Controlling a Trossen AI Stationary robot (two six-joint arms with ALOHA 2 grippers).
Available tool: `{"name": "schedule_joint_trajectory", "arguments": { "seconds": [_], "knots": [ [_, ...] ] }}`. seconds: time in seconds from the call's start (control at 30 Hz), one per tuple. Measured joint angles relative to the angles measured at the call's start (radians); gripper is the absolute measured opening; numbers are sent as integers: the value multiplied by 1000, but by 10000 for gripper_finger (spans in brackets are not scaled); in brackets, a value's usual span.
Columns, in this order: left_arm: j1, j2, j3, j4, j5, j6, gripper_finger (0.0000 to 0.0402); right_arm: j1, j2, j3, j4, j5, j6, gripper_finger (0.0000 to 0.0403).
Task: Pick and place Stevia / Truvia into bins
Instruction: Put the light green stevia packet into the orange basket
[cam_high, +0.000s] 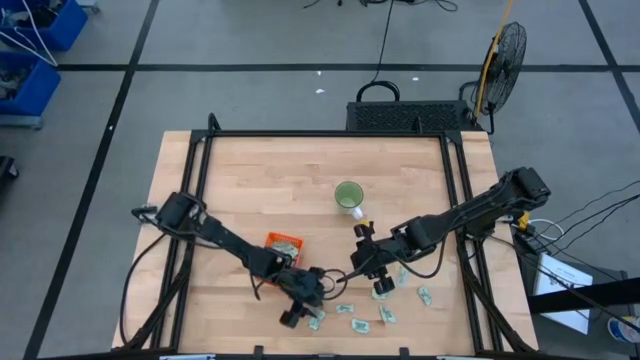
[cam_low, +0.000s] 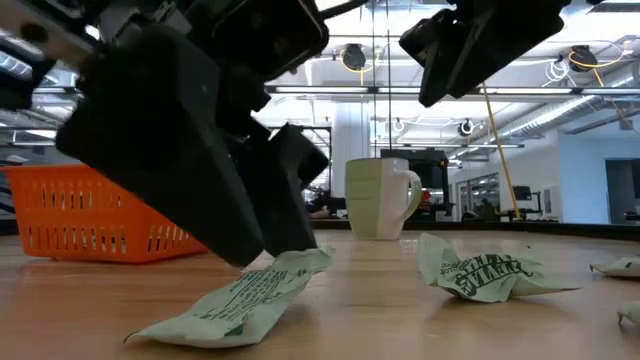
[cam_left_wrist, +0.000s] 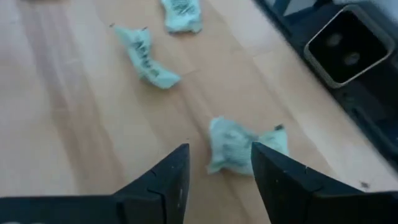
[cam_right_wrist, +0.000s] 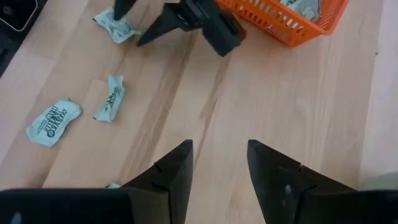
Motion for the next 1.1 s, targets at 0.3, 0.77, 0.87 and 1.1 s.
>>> {"name": "schedule_joint_trajectory", "arguments": {
  "seconds": [0.3,0.77,0.87,1.1],
  "knots": [
    [10,3,1,26,32,44,135,0,0,-10,3,0,0,144],
    [26,13,1,19,71,25,97,0,0,-10,4,0,0,144],
    [27,13,1,18,71,32,97,0,0,-10,4,-1,0,144],
    [27,13,1,11,79,51,88,0,0,-10,4,-1,0,144]
  ]
}}
